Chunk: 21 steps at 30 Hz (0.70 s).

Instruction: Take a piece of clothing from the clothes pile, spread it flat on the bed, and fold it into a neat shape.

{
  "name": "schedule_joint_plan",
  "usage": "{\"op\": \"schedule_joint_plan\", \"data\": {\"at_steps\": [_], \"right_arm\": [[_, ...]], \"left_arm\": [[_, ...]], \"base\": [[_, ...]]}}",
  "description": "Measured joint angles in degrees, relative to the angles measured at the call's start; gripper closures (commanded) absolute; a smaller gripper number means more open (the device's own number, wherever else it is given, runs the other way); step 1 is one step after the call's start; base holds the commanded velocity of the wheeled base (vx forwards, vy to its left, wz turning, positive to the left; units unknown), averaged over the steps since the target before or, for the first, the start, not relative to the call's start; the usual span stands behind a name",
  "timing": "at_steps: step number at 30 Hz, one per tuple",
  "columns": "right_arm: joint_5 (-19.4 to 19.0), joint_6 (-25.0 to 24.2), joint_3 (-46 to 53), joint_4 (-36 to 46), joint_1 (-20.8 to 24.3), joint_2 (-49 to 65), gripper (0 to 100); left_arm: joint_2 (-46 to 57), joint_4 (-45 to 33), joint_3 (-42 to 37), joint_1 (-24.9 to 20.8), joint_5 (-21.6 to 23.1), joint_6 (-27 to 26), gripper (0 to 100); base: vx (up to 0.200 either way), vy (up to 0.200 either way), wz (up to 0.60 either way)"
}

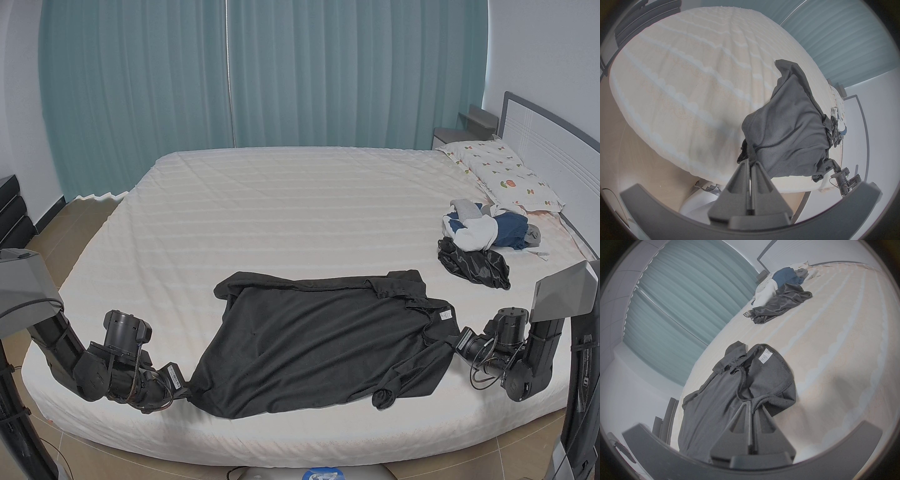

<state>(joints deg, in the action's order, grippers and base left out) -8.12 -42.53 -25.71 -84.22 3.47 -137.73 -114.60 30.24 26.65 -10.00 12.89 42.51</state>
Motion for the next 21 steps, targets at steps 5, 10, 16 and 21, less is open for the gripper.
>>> {"op": "schedule_joint_plan", "data": {"at_steps": [5, 10, 16, 21], "right_arm": [[0.02, 0.13, -6.45, 12.46, -0.04, 1.97, 100], [0.32, 0.13, -15.69, 19.42, 0.10, 3.25, 0], [0.90, 0.15, -23.13, 19.66, 0.49, 0.68, 0], [0.46, 0.57, -23.02, 17.66, 0.00, -0.83, 0]], "left_arm": [[-0.39, 3.06, -0.52, -0.04, -0.05, 1.80, 100], [-0.94, 6.49, -0.88, -0.04, -0.30, 3.45, 100], [-2.05, 10.34, -1.11, 0.22, -0.60, 5.34, 100], [-2.90, 11.57, -1.27, 0.29, -0.63, 5.83, 100]], "base": [[0.000, 0.000, 0.00], [0.000, 0.000, 0.00], [0.000, 0.000, 0.00], [0.000, 0.000, 0.00]]}}
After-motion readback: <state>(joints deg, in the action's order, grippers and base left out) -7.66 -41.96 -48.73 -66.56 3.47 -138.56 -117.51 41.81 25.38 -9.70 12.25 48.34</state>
